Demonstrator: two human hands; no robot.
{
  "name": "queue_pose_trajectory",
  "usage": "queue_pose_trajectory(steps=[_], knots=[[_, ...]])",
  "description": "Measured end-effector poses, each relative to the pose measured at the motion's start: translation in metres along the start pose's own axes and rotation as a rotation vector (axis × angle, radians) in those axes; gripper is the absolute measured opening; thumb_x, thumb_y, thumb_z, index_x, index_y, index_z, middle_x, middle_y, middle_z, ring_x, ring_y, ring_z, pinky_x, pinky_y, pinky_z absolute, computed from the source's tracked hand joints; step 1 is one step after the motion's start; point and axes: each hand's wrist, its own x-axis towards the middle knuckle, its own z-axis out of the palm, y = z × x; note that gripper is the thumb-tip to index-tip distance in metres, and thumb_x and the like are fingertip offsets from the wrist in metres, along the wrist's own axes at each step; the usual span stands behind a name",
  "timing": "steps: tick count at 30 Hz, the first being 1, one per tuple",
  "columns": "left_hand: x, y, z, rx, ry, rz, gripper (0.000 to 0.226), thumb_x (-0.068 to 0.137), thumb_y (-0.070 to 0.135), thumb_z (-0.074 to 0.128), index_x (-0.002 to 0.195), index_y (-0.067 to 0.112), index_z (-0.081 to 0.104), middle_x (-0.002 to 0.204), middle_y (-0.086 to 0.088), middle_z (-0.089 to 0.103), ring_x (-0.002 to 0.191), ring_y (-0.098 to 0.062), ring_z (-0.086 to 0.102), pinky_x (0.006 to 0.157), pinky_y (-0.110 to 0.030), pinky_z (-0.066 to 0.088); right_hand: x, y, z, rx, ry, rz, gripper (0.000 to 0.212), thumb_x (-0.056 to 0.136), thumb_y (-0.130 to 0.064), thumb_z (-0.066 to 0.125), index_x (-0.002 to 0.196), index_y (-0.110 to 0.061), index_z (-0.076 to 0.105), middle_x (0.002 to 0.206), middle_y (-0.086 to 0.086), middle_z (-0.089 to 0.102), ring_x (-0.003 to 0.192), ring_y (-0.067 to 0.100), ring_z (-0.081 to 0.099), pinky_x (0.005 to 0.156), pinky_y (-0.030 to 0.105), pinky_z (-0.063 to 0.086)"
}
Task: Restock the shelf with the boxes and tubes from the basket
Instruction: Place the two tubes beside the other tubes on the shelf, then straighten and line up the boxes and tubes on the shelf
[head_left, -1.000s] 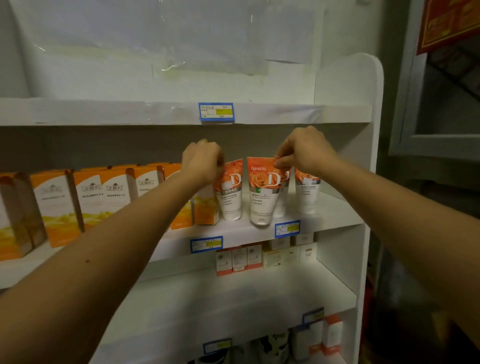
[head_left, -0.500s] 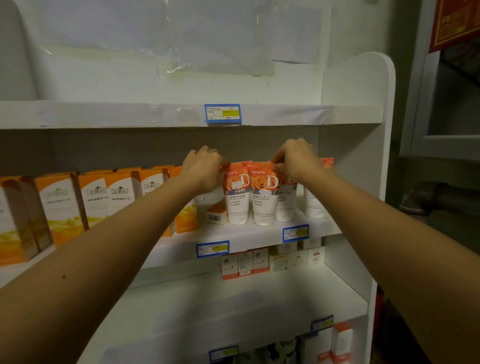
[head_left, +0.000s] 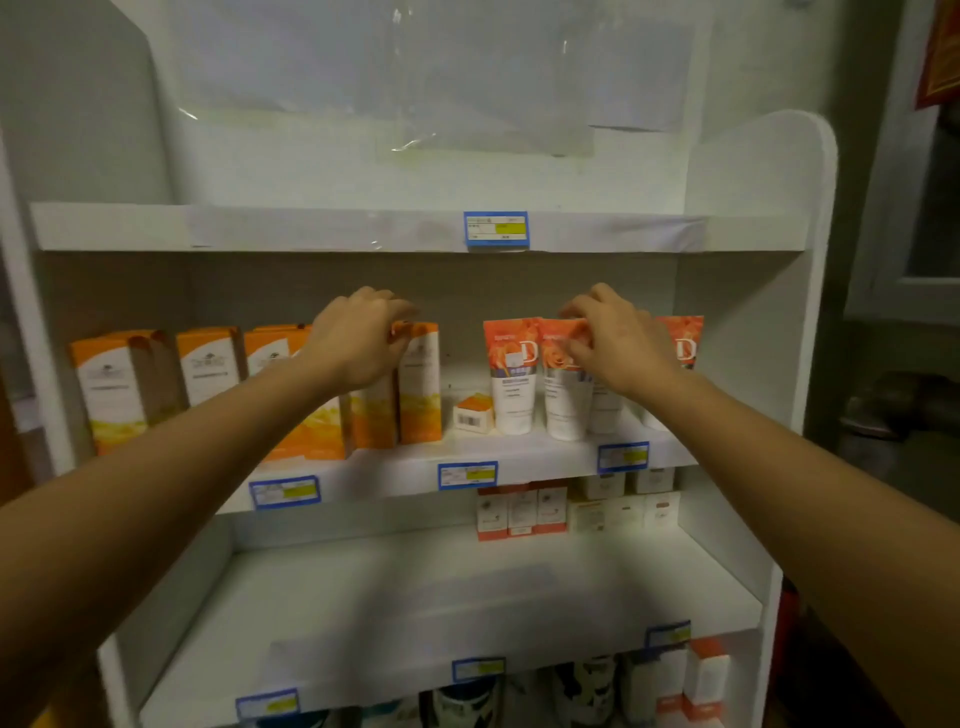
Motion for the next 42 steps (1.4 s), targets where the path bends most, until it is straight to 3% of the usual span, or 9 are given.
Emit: queue_pose_trajectory(steps=[10, 14, 16, 19, 23, 28, 34, 38, 42], knots=[[-0.092, -0.058, -0.058, 0.096, -0.070, -0.214, 0.042, 0.093, 0.028, 0.048, 0.133, 0.015, 0.046, 0.137, -0.010, 0.052, 0.126, -0.028, 0.046, 0.101, -0.043, 0.040, -0.025, -0.081, -0.001, 0.142, -0.124, -0.174, 0.040, 0.089, -0.027, 0.056, 0.128, -0.022, 0.050, 0.129, 0.003, 0.053, 0.113, 0.022, 0.054, 0.090, 0.040, 0.050], [-0.122, -0.080, -0.081, 0.112, -0.080, -0.305, 0.037, 0.092, 0.026, 0.050, 0.127, 0.013, 0.051, 0.129, -0.012, 0.057, 0.115, -0.027, 0.054, 0.089, -0.038, 0.046, -0.027, -0.121, -0.003, 0.171, -0.157, -0.258, 0.039, 0.089, -0.032, 0.057, 0.126, -0.023, 0.051, 0.127, 0.002, 0.054, 0.111, 0.021, 0.055, 0.085, 0.036, 0.050], [-0.131, -0.092, -0.088, 0.124, -0.094, -0.306, 0.035, 0.091, 0.024, 0.052, 0.124, 0.012, 0.053, 0.126, -0.012, 0.059, 0.112, -0.027, 0.056, 0.084, -0.034, 0.047, -0.027, -0.140, -0.003, 0.186, -0.174, -0.283, 0.039, 0.088, -0.034, 0.057, 0.125, -0.024, 0.052, 0.127, 0.002, 0.054, 0.113, 0.021, 0.054, 0.089, 0.040, 0.051], [-0.136, -0.113, -0.092, 0.160, -0.128, -0.317, 0.040, 0.091, 0.023, 0.053, 0.130, 0.011, 0.049, 0.132, -0.013, 0.056, 0.120, -0.028, 0.053, 0.092, -0.038, 0.048, -0.024, -0.166, 0.000, 0.185, -0.187, -0.322, 0.038, 0.089, -0.035, 0.055, 0.126, -0.025, 0.052, 0.128, 0.002, 0.055, 0.116, 0.022, 0.052, 0.090, 0.042, 0.050], [-0.131, -0.144, -0.087, 0.159, -0.168, -0.333, 0.045, 0.092, 0.025, 0.052, 0.134, 0.010, 0.044, 0.138, -0.014, 0.051, 0.126, -0.030, 0.049, 0.100, -0.043, 0.047, -0.013, -0.198, 0.010, 0.182, -0.188, -0.377, 0.040, 0.090, -0.036, 0.054, 0.127, -0.023, 0.052, 0.130, 0.002, 0.055, 0.121, 0.022, 0.048, 0.092, 0.040, 0.048], [-0.104, -0.178, -0.078, 0.064, -0.203, -0.293, 0.033, 0.093, 0.026, 0.049, 0.118, 0.005, 0.054, 0.119, -0.017, 0.061, 0.105, -0.029, 0.058, 0.088, -0.038, 0.050, 0.010, -0.227, 0.026, 0.161, -0.174, -0.370, 0.041, 0.090, -0.037, 0.053, 0.128, -0.023, 0.051, 0.130, 0.003, 0.054, 0.122, 0.022, 0.045, 0.097, 0.041, 0.044], [-0.061, -0.201, -0.062, -0.056, -0.255, -0.216, 0.045, 0.093, 0.029, 0.048, 0.130, 0.004, 0.046, 0.132, -0.017, 0.054, 0.120, -0.030, 0.052, 0.098, -0.039, 0.044, 0.047, -0.244, 0.039, 0.048, -0.183, -0.333, 0.047, 0.089, -0.039, 0.054, 0.131, -0.020, 0.049, 0.133, 0.004, 0.052, 0.123, 0.023, 0.044, 0.098, 0.039, 0.039], [-0.033, -0.211, -0.055, -0.153, -0.378, -0.202, 0.048, 0.092, 0.034, 0.048, 0.128, 0.002, 0.048, 0.129, -0.019, 0.055, 0.117, -0.031, 0.055, 0.098, -0.039, 0.045, 0.067, -0.252, 0.042, -0.037, -0.258, -0.323, 0.054, 0.085, -0.043, 0.058, 0.132, -0.019, 0.047, 0.134, 0.004, 0.050, 0.123, 0.023, 0.044, 0.099, 0.039, 0.040], [-0.013, -0.218, -0.048, -0.184, -0.561, -0.174, 0.056, 0.087, 0.044, 0.053, 0.129, 0.007, 0.050, 0.129, -0.014, 0.056, 0.117, -0.029, 0.055, 0.102, -0.042, 0.045, 0.080, -0.256, 0.046, -0.087, -0.358, -0.338, 0.047, 0.081, -0.045, 0.063, 0.122, -0.022, 0.056, 0.121, 0.002, 0.059, 0.111, 0.021, 0.053, 0.089, 0.034, 0.042]])
